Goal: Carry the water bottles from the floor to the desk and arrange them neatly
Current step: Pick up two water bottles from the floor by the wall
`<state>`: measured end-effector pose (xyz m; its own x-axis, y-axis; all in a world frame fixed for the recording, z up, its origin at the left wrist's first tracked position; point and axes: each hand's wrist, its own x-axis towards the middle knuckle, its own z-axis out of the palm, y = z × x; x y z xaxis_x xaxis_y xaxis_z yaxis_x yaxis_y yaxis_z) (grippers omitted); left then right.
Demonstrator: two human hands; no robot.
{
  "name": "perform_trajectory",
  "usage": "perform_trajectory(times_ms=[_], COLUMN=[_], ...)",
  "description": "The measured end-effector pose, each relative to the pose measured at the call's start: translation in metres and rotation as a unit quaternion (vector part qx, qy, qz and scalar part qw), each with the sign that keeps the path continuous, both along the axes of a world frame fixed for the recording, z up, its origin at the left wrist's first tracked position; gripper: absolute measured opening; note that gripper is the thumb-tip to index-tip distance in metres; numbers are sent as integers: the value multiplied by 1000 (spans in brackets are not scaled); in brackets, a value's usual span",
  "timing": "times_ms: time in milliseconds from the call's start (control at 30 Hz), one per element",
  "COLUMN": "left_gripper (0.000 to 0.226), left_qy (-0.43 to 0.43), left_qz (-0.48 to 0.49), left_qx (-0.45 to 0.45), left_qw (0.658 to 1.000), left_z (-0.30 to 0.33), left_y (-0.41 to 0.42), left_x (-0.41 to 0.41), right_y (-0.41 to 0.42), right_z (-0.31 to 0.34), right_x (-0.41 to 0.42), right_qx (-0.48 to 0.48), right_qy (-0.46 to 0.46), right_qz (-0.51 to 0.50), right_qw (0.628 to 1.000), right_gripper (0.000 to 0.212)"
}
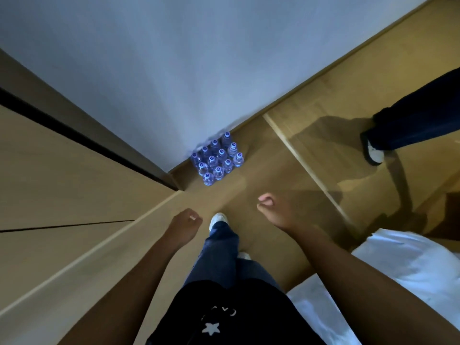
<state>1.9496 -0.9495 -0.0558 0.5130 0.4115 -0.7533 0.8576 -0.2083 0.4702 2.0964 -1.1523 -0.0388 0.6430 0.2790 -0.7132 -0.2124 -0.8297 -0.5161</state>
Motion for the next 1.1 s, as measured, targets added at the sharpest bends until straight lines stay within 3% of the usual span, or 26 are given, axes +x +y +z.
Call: perform_trajectory(times_ms=[367, 600, 933, 1100], left_gripper=[21, 23, 19, 18], left_qy=[1, 20, -3, -51], left_qz=[7, 34, 137, 123], left_qx=[27, 37, 50, 65], left_qw=[1000, 999, 989, 989], left_z=[-66, -125, -242, -320], left_y=[56, 58, 58, 64], left_x=[70, 89, 100, 103], right_y=[68, 87, 109, 122], right_z=[-77, -151, -274, -349], right_x=[81, 106, 125, 133], right_qx=[-28, -39, -26, -6], right_qy=[19, 27, -16, -41], right_qz=[62, 153, 226, 281], right_qw=[997, 987, 974, 959], right_gripper=[23, 31, 36, 49])
